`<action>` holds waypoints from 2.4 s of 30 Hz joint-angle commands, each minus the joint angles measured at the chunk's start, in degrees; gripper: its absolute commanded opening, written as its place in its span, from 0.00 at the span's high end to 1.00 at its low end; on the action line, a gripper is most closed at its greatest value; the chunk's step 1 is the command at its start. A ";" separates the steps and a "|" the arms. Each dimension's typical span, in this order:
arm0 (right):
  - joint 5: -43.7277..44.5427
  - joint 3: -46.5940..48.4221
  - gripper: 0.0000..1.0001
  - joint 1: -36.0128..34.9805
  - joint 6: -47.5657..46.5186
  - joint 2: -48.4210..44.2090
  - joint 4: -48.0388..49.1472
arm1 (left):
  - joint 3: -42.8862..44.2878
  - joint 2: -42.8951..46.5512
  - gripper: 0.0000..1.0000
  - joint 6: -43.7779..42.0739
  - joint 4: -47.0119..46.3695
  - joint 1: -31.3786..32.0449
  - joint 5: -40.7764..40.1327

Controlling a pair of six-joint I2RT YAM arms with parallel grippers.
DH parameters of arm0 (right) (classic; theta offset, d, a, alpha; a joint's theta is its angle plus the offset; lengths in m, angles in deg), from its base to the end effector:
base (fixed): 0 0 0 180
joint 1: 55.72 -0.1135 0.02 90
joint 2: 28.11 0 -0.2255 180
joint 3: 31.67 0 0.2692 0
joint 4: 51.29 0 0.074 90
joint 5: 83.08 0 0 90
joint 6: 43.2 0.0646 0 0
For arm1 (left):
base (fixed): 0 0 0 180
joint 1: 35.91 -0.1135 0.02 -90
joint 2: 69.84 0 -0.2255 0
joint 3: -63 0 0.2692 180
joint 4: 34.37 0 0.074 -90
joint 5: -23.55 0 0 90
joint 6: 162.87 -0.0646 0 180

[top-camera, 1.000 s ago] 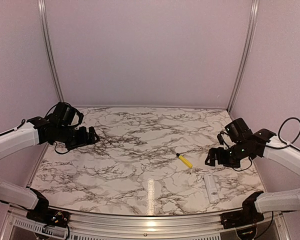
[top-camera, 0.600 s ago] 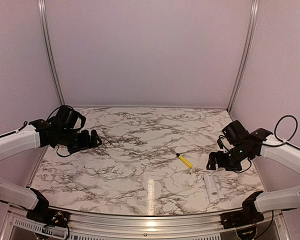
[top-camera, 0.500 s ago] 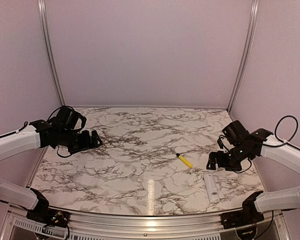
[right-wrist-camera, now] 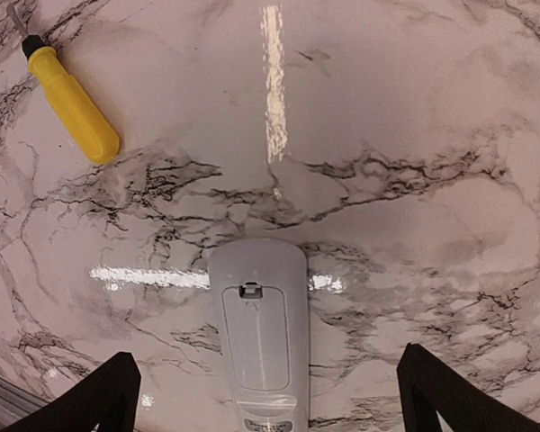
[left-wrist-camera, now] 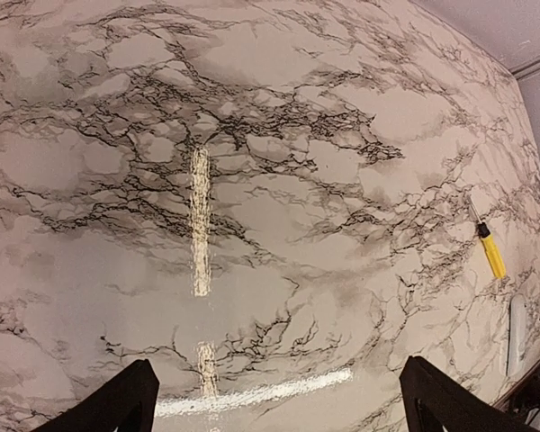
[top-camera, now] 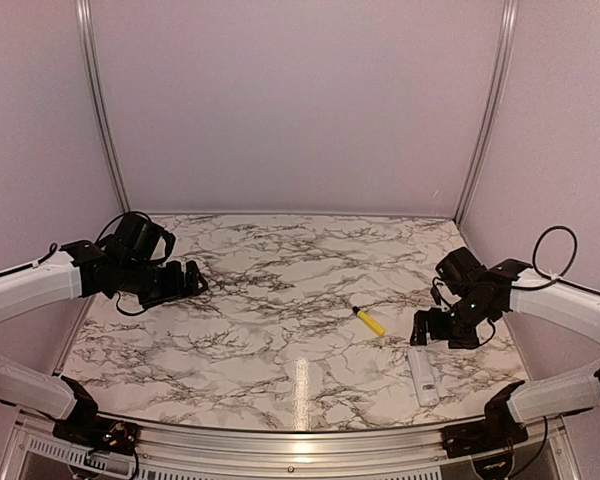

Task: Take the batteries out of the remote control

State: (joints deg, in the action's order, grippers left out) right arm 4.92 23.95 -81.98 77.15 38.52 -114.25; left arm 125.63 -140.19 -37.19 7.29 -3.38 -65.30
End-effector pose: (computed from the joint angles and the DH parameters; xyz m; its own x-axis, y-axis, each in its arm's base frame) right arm 0.2080 0.1051 0.1359 -0.9716 0.0837 -0.2213 0.0465 0.9846 0.1685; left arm 0.2532 -0.1630 0.1845 -0.8398 -0.1560 -0.5199 0.0724 0.9171 -0.3921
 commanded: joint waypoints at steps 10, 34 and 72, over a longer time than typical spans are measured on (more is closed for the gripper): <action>4.99 0.56 0.08 -5.91 2.63 11.84 0.10 | 0.98 -0.62 0.01 0.47 -0.70 0.68 -0.71; 5.66 2.47 0.35 -8.15 2.08 21.08 2.07 | -0.39 -0.36 0.01 0.64 -0.72 0.69 -2.41; 2.84 29.77 0.68 -8.49 17.18 22.20 3.32 | 2.05 -3.64 0.02 2.44 -21.72 14.36 -5.73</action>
State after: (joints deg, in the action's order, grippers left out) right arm 8.96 50.44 -91.38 85.89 60.07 -114.03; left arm 125.90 -141.32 -35.62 -5.43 8.51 -70.00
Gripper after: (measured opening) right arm 0.469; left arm 0.987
